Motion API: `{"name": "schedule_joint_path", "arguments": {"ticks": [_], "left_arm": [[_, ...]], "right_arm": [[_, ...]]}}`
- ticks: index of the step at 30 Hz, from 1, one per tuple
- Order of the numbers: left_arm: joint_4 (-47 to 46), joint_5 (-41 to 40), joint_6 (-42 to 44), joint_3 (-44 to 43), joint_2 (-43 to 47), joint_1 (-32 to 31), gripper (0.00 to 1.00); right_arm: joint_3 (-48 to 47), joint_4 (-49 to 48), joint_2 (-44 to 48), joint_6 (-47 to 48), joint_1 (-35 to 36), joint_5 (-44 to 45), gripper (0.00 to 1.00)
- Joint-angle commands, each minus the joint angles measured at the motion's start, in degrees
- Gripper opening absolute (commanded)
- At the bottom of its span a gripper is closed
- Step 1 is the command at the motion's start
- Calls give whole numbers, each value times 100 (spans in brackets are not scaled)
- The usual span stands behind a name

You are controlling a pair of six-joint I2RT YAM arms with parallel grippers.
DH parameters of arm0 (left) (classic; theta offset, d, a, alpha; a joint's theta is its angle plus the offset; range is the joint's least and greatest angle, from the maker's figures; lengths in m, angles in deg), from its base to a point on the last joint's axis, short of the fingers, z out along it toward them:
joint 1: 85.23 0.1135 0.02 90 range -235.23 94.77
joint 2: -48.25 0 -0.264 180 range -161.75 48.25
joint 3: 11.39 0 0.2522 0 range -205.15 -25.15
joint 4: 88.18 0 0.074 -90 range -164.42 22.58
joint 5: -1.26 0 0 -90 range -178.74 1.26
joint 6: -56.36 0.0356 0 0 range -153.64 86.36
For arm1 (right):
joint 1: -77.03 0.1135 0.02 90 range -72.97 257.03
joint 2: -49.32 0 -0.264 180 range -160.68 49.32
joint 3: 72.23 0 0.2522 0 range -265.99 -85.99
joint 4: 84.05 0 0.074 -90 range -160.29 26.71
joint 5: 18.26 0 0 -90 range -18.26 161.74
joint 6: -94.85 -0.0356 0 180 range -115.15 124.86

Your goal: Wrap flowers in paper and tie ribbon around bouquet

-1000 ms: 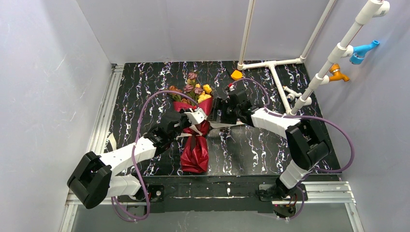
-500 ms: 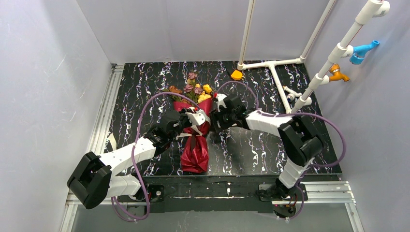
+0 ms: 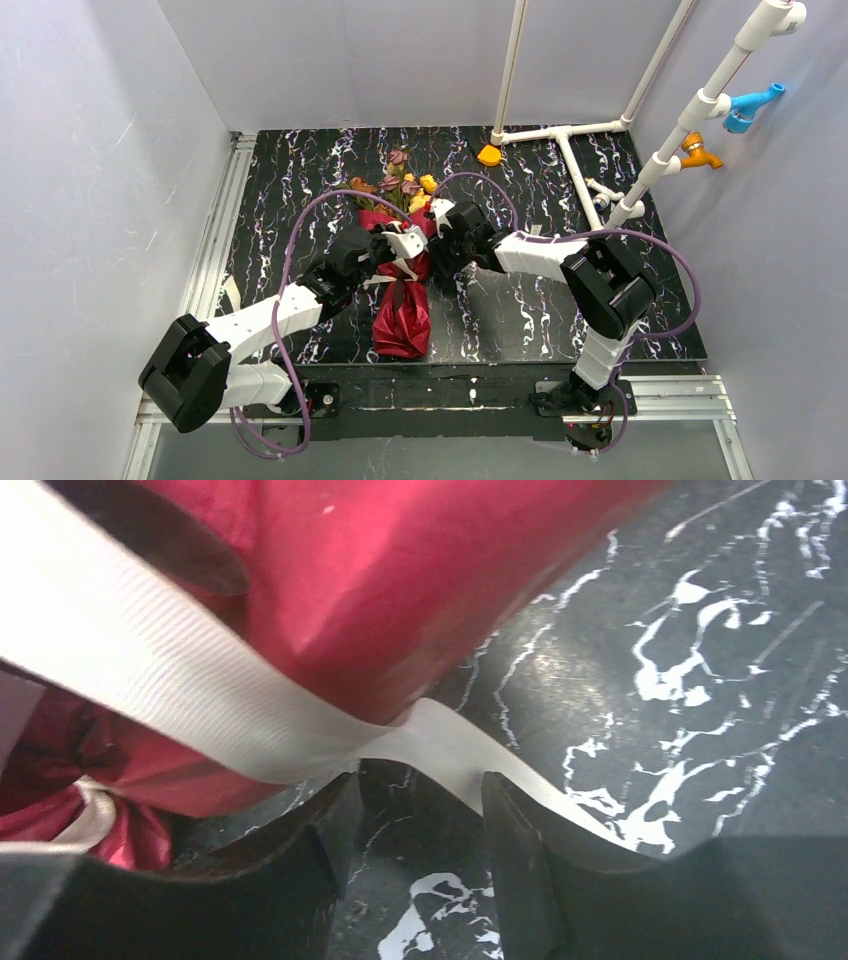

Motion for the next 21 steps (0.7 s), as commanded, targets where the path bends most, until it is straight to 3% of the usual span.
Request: {"name": "schedule_joint_path", "arguments": {"ticks": [1, 5, 9, 14, 17, 18, 19, 21], "left_arm": [[-173, 29, -59, -58, 84, 26, 0], [-163, 10, -51, -59, 105, 26, 0], [-167, -17, -75, -67, 89, 29, 0], [-165, -35, -118, -90, 109, 31, 0], [-158, -33, -154, -101, 169, 26, 0], [-153, -33, -167, -110, 194, 26, 0], [-154, -25, -179, -116, 227, 26, 0], [-154, -3, -219, -118, 292, 31, 0]], "right_arm": [[29, -336, 127, 261, -12, 602, 56], [134, -615, 162, 272, -9, 507, 52], [190, -730, 186, 273, 31, 88, 30], [450, -967, 353, 381, 60, -242, 24], [432, -816, 409, 333, 54, -152, 37], [442, -793, 457, 328, 60, -64, 47], [484, -823, 525, 327, 59, 11, 63], [592, -969, 657, 327, 61, 275, 74]]}}
